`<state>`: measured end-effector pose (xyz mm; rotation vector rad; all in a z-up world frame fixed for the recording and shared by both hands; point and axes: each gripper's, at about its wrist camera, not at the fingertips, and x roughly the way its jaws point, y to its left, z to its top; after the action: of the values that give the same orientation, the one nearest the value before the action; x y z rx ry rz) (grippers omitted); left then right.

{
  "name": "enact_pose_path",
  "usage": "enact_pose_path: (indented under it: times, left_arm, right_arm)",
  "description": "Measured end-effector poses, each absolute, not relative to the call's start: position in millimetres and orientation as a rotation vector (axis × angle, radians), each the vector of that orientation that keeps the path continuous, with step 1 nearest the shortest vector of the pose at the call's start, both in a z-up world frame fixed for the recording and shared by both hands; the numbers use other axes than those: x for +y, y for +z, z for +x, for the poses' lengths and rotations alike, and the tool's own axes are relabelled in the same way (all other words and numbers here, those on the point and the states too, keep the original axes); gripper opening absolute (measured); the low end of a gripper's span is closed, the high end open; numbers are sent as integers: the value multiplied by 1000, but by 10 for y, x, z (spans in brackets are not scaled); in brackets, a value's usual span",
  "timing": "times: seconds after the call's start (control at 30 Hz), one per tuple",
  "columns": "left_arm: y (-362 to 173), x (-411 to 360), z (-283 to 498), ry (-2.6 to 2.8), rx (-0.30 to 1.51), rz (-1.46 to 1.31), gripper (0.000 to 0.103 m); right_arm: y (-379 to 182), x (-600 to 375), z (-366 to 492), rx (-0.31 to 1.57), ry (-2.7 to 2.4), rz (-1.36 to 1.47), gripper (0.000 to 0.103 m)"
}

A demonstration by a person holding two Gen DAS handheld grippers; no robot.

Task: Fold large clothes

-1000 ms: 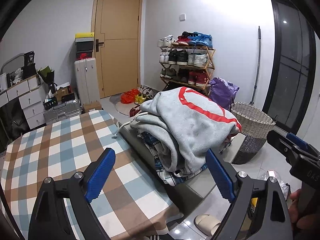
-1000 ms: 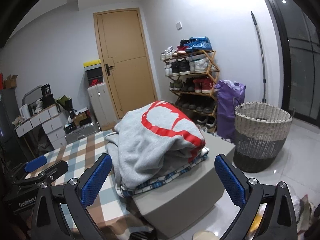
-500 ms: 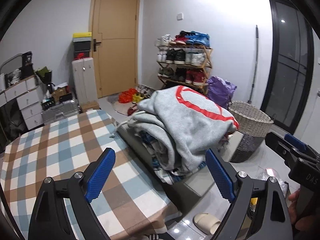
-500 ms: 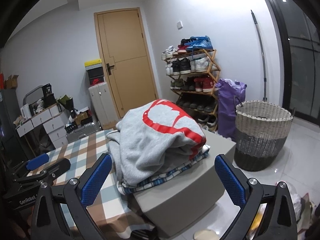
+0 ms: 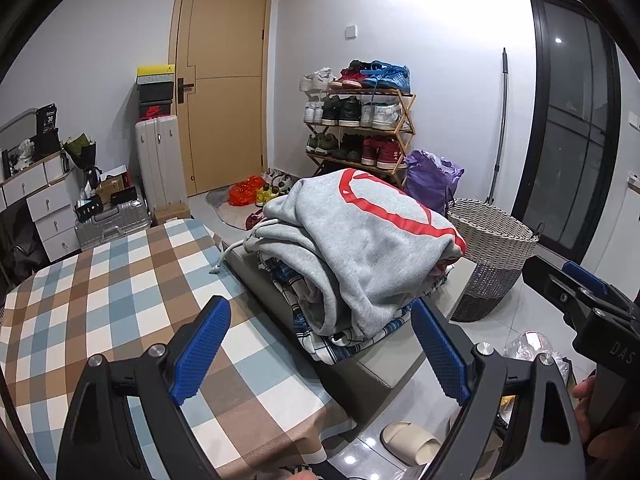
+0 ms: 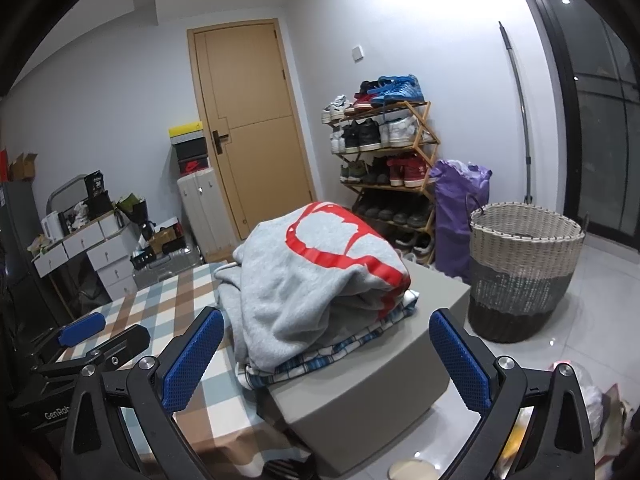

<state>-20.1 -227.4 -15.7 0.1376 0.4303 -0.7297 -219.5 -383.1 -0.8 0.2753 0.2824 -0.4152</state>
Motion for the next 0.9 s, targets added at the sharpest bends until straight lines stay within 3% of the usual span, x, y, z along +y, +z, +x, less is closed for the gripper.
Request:
enact_pose_path:
  times: [0.9]
  left_arm:
    - [-126, -2298, -255, -723, 420, 145, 89]
  right_arm:
    - [22, -3728, -2268, 242, -430, 228, 103]
